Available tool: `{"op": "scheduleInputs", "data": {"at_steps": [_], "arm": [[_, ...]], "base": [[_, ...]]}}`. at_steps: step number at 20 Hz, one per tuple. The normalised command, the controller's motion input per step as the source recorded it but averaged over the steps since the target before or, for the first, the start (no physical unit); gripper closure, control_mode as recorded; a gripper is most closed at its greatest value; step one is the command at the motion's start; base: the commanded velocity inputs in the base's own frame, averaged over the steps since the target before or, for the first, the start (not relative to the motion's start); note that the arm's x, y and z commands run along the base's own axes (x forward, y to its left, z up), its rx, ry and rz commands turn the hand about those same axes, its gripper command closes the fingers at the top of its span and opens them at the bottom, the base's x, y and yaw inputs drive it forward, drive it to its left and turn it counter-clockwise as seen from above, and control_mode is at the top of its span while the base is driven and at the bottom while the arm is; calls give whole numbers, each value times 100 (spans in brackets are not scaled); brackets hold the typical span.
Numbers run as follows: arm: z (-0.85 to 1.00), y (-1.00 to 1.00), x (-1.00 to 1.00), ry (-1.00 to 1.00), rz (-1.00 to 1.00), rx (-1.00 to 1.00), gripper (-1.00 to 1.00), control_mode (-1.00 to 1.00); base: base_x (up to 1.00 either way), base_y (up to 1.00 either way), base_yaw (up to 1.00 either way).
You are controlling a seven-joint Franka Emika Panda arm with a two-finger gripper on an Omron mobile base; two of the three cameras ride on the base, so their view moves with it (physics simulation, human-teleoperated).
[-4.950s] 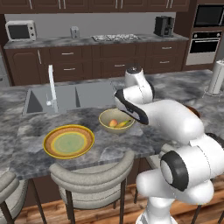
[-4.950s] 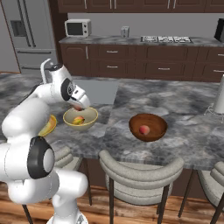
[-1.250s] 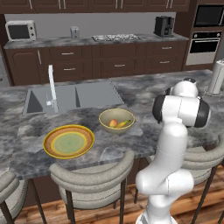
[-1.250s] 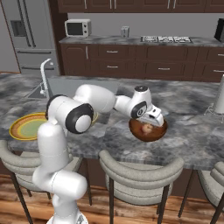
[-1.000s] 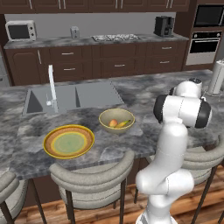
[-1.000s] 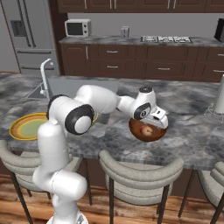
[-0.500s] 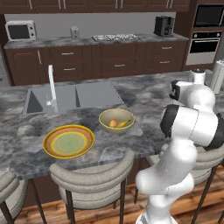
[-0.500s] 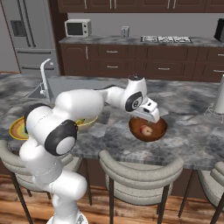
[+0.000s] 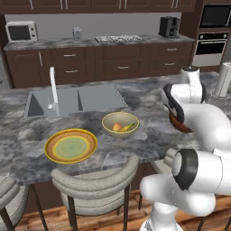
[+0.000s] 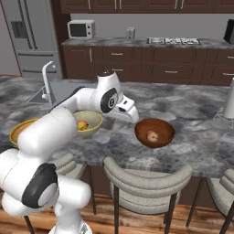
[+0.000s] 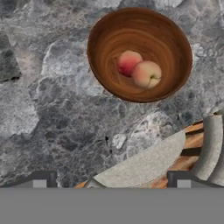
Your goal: Take the fruits from the plate on the dining counter and place two fruits in each bowl.
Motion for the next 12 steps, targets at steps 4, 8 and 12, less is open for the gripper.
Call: {"op": "scheduleInputs", "data": {"at_steps": [4,8,12], "arm": [[14,87,-34,0,21,6,-100,-100],[22,77,-18,1,22,6,-100,-100],[26,72,-14,4,22,4,-100,-100]], "base": [[0,0,0],[0,0,0],[0,0,0]]}}
